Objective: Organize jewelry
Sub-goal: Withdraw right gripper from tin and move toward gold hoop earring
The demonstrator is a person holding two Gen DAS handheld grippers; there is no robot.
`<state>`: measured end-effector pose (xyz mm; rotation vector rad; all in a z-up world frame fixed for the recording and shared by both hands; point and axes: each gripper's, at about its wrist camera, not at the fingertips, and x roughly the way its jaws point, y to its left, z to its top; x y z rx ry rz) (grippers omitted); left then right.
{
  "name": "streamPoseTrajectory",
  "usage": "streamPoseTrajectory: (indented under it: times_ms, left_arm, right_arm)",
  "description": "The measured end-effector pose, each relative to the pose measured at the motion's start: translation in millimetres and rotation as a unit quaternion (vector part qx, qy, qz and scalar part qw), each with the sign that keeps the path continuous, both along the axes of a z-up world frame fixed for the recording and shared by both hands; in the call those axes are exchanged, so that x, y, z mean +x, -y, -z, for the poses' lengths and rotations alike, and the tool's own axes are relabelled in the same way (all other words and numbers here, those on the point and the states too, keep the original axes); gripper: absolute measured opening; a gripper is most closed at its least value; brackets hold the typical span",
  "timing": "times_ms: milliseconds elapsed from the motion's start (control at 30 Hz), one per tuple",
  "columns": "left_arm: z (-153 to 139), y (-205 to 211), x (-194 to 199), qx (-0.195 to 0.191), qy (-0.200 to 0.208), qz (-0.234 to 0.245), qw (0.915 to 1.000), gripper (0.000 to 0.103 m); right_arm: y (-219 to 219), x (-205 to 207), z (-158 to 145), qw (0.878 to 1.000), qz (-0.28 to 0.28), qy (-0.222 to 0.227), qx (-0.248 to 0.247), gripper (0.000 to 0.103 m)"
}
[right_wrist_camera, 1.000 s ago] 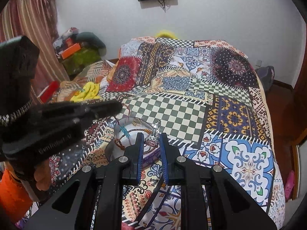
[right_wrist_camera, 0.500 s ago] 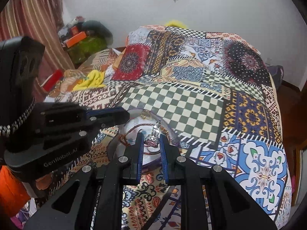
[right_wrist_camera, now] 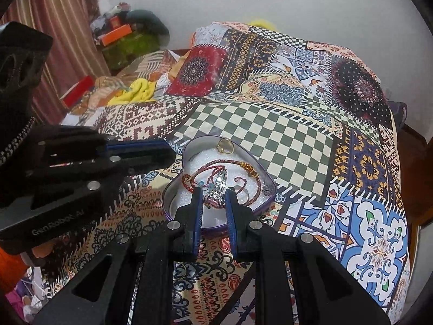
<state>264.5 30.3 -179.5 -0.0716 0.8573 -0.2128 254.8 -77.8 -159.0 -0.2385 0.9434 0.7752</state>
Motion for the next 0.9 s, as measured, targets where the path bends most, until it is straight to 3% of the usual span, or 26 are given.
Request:
streamPoseTrajectory:
  times_ms: [100,367,500,600,900]
  left_arm:
    - [1,-3,-1,0.003,-0.003,-0.005,1.0000,0.018]
    - [5,-6,-5,0.000,-0.011,-0.009,0.9999,0.020]
    - [5,-7,-9,0.004,-0.010,-0.013,0.9999,0.028]
    - [3,-8,-13,0.001,-0.010,-0.017,0.9998,0.028]
    - [-8,-10,-28,-0.004,-0.006,-0.022,0.9997,0.028]
  right_arm:
    - [-2,-1,1,1.000,-0.003,0.000,-0.005,0.015]
    - [-8,-5,2,1.000,-0.014,0.002,-0.018,0.015]
    - [-9,-8,-1,1.000,-0.011,0.009,-0.026,0.019]
    - [-8,-12,-5,0.999,-0.007,0.016,-0.027,0.023]
    - [0,-22,-20,0.999,0.007,0.023,-0.021,0.023]
